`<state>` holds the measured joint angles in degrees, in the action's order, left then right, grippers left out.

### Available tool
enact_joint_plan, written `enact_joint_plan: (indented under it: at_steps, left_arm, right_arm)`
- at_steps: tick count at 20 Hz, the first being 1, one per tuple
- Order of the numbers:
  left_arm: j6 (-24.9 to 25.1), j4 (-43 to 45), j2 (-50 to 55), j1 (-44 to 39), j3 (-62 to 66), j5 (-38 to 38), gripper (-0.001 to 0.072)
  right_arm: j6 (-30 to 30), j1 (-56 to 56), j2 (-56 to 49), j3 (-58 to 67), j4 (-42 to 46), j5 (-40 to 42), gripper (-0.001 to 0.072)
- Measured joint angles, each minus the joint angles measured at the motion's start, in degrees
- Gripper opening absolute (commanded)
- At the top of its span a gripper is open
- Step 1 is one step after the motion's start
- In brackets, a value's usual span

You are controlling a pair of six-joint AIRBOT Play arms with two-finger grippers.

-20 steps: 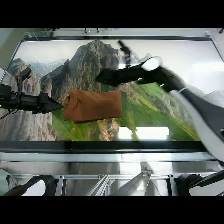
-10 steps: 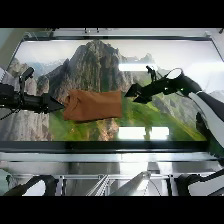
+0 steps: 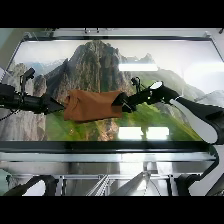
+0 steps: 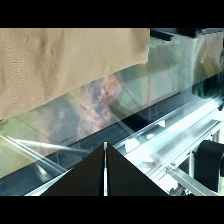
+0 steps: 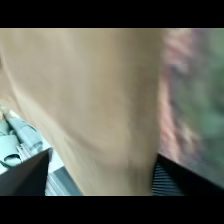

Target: Fold the shirts.

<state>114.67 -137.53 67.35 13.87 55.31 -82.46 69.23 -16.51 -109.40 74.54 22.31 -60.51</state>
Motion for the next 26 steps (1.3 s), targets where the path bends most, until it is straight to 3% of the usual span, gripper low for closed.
enact_joint_plan:
  at_steps: [1, 6, 10, 13, 20, 26]
  left_arm:
    - [0.0, 0.0, 0.0, 0.0, 0.0, -0.1, 0.0020]
    - [0.0, 0.0, 0.0, 0.0, 0.0, -0.5, 0.0019]
    - [0.1, 0.0, 0.0, 0.0, 0.0, -1.3, 0.0020]
    - [0.6, 0.0, 0.0, 0.0, 0.0, -1.5, 0.0019]
    - [1.4, 0.0, 0.0, 0.0, 0.0, -1.5, 0.0020]
    - [1.4, 0.0, 0.0, 0.0, 0.0, -1.5, 0.0020]
  right_arm:
    - [-2.0, -0.3, -0.5, -0.1, -3.0, 0.3, 0.0025]
    - [-9.5, 1.3, -0.5, 0.1, -16.5, 1.0, 0.0014]
    - [-8.8, 9.6, 4.5, 0.1, -14.6, 1.3, 0.0013]
    - [-2.8, 19.1, 12.7, 0.0, -3.9, 1.3, 0.0013]
    - [16.2, 43.0, 40.3, -4.4, 35.3, -5.7, 0.0013]
    - [24.3, 60.4, 59.0, -19.7, 54.9, -8.4, 0.0014]
